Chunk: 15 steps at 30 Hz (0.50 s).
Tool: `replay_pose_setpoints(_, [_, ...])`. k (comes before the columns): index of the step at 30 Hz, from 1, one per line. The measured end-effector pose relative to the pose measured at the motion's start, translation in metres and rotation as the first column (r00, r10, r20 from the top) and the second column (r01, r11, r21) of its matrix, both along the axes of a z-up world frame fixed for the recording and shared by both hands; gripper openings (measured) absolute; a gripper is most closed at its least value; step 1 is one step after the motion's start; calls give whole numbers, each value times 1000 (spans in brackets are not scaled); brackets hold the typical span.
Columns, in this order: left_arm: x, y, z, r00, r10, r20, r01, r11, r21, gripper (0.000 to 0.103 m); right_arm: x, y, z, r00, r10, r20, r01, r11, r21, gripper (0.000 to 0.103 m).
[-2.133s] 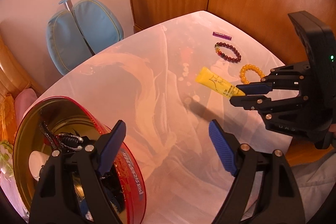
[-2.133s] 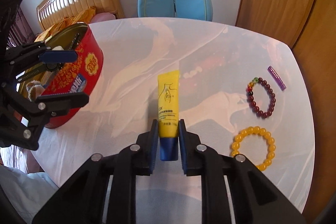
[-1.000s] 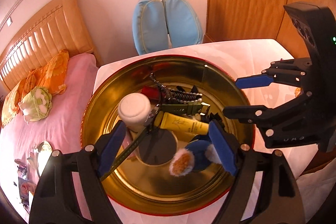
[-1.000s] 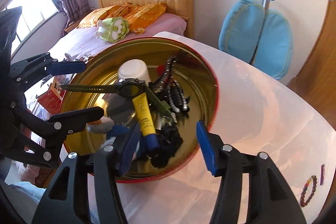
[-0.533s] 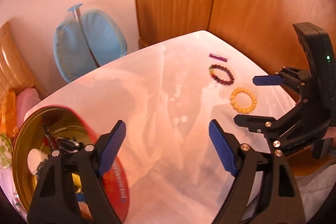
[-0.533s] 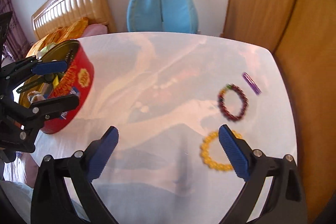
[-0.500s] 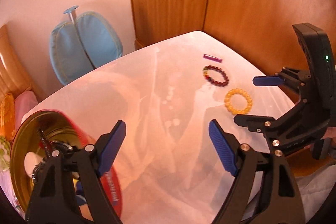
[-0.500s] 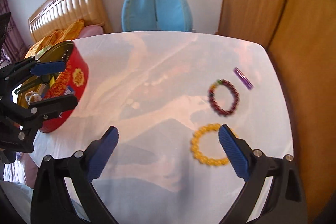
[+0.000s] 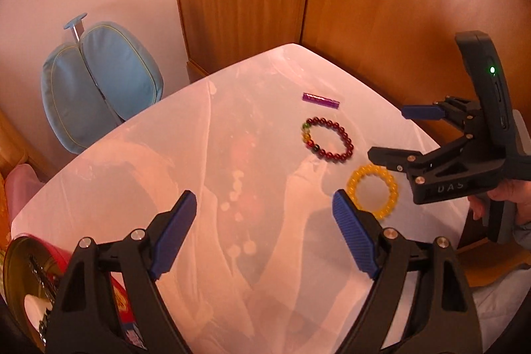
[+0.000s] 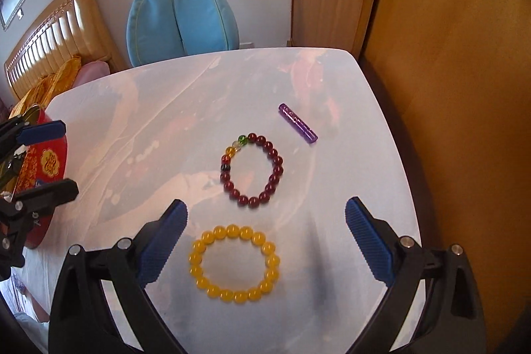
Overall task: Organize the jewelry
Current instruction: 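Move the right gripper to the dark red bead bracelet and grasp it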
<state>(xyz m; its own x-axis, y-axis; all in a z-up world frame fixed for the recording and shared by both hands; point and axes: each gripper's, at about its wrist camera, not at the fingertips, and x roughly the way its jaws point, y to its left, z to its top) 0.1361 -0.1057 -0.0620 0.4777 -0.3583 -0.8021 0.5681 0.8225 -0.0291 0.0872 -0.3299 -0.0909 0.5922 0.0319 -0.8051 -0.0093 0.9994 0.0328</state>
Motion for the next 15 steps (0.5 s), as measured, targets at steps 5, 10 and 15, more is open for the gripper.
replay_pose_setpoints(5, [35,0,-19,998,-2,-62,1,1000,-16,82,42,-1,-14,999,-25,-25,24,999,-27,97])
replay_pose_setpoints(10, [49,0,-36,994,-5,-107,2,1000,-23,82,63,-2,-33,996,-50,-76,45,997,-62,93])
replay_pose_setpoints(15, [50,4,-42,989,-8,-146,2,999,-36,82,65,-4,-46,992,-50,-119,46,998,-43,62])
